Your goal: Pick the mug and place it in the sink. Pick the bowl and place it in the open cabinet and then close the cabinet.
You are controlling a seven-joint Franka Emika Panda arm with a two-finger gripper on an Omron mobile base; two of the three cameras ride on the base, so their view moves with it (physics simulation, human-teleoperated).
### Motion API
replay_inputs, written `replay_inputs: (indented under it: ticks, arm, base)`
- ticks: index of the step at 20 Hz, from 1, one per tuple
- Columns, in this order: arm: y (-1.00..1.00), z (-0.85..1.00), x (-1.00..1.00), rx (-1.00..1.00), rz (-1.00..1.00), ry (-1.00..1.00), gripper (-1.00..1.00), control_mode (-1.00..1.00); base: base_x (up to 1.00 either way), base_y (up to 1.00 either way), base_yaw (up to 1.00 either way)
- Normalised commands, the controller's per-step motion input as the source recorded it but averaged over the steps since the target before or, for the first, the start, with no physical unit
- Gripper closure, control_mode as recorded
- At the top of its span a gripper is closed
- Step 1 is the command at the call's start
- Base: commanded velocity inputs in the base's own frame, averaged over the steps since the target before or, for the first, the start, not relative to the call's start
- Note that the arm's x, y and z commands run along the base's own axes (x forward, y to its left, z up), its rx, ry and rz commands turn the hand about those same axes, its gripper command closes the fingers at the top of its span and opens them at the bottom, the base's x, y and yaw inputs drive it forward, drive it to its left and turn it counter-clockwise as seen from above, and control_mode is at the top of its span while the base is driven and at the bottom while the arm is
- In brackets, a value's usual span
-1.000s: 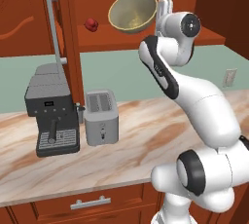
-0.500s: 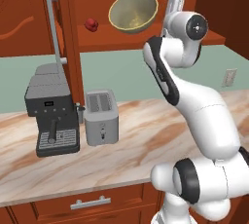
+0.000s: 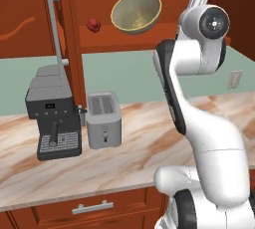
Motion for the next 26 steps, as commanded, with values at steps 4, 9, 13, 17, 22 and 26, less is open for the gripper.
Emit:
replay_inputs:
  ticks: [4, 9, 13, 17, 22, 26]
  arm:
    - [-0.17, -0.06, -1.00, 0.09, -0.07, 0.00, -1.00, -1.00]
    - [-0.01, -0.22, -1.00, 0.05, -0.04, 0.00, -1.00, -1.00]
    - [0.06, -0.24, -1.00, -0.01, 0.00, -0.01, -1.00, -1.00]
    - [0.26, -0.04, -0.86, 0.00, 0.00, -0.05, -1.00, -1.00]
    - [0.48, -0.02, -0.97, -0.08, 0.05, -0.15, -1.00, -1.00]
    - [0.60, 0.00, -1.00, -0.15, 0.07, -0.22, -1.00, -1.00]
  base:
    - [0.00, 0.00, 0.00]
    - [0.00, 0.00, 0.00]
    - [0.00, 0.00, 0.00]
    - [0.00, 0.00, 0.00]
    - [0.00, 0.00, 0.00]
    - [0.00, 0.00, 0.00]
